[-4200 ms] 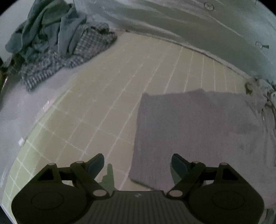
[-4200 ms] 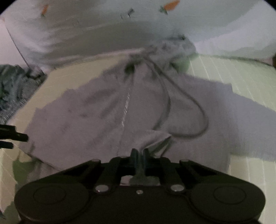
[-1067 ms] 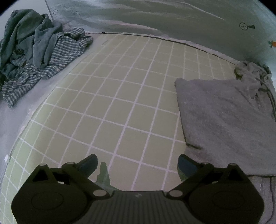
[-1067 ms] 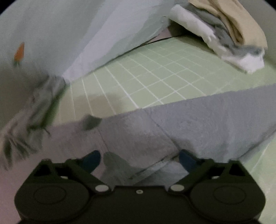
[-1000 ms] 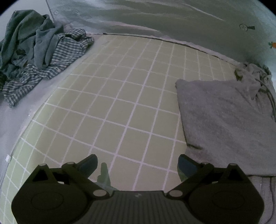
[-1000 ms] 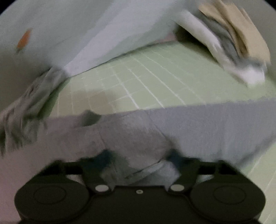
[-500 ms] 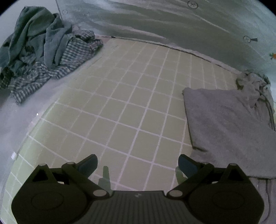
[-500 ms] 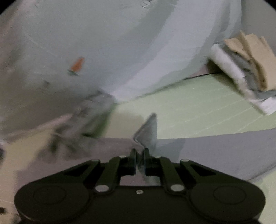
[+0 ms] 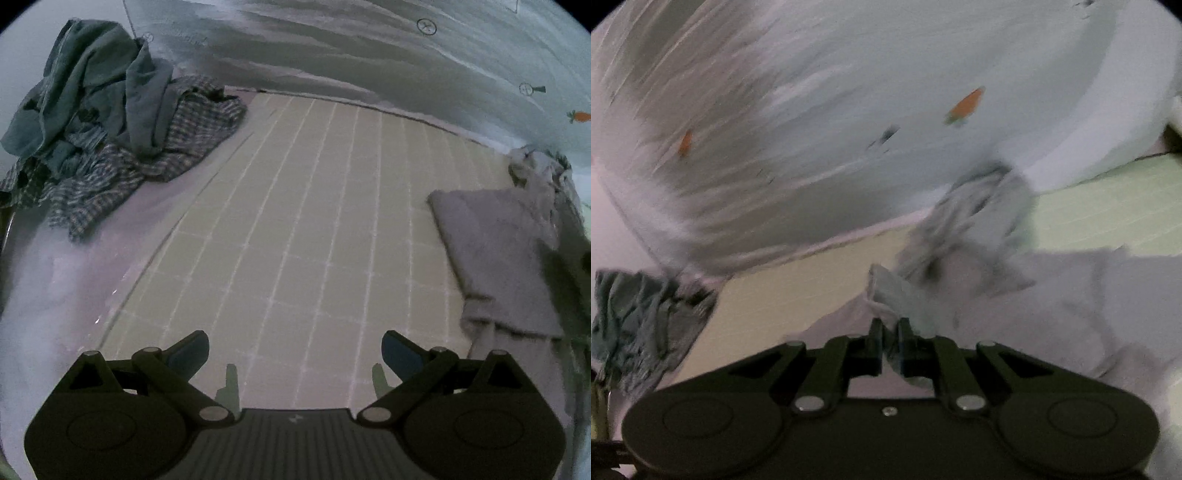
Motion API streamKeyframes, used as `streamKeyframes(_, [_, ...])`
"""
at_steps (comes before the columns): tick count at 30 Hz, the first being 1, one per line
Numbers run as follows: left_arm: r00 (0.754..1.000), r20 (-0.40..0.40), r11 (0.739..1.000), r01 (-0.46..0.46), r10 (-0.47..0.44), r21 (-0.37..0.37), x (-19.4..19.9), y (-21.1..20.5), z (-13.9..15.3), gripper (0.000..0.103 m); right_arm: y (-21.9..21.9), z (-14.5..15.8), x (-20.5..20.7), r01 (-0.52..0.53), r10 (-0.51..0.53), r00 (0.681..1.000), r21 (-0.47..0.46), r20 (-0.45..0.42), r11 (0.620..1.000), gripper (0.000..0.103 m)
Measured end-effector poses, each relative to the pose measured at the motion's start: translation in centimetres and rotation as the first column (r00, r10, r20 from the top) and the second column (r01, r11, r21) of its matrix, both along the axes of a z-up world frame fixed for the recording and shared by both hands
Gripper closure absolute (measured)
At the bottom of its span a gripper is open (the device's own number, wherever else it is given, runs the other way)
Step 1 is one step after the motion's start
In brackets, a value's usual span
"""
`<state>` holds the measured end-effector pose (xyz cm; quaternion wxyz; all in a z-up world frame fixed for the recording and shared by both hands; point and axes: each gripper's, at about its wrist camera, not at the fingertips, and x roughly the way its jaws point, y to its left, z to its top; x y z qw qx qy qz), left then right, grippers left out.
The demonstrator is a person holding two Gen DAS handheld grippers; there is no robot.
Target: Fold clothes
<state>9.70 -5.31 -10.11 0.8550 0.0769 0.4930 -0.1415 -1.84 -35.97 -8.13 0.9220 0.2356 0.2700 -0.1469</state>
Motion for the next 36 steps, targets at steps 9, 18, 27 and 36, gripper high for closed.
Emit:
streamKeyframes(9, [0.999,0.004,0.999,0.053,-0.053,-0.003,-1.0,1.2,0.5,0.004,5.8,-4.5,2.3,-0.058,0.066,0.986,0.051,-0.153,0.997,0.06])
streamKeyframes(18, [0.996,0.0,0.996,0.087,-0.088,-0.029,-3.8,-2.6,1.1,0.003,3.1,-1.5,-3.3,0.036,-0.037,0.997,-0.003,-0.072,0.999,0.009])
streamKeyframes(27, [0.991,0.017,0.99,0.135,-0.134,-0.051,-10.2,-10.7,2.6,0.003,-4.1,-0.6,-11.3,0.12,-0.129,0.983,-0.074,-0.131,0.99,0.006])
streamKeyframes(36, [0.984,0.027,0.983,0.175,-0.174,-0.054,-15.9,-20.3,2.2,0.003,-13.8,-1.5,-19.2,0.18,-0.197,0.963,-0.103,-0.185,0.978,0.005])
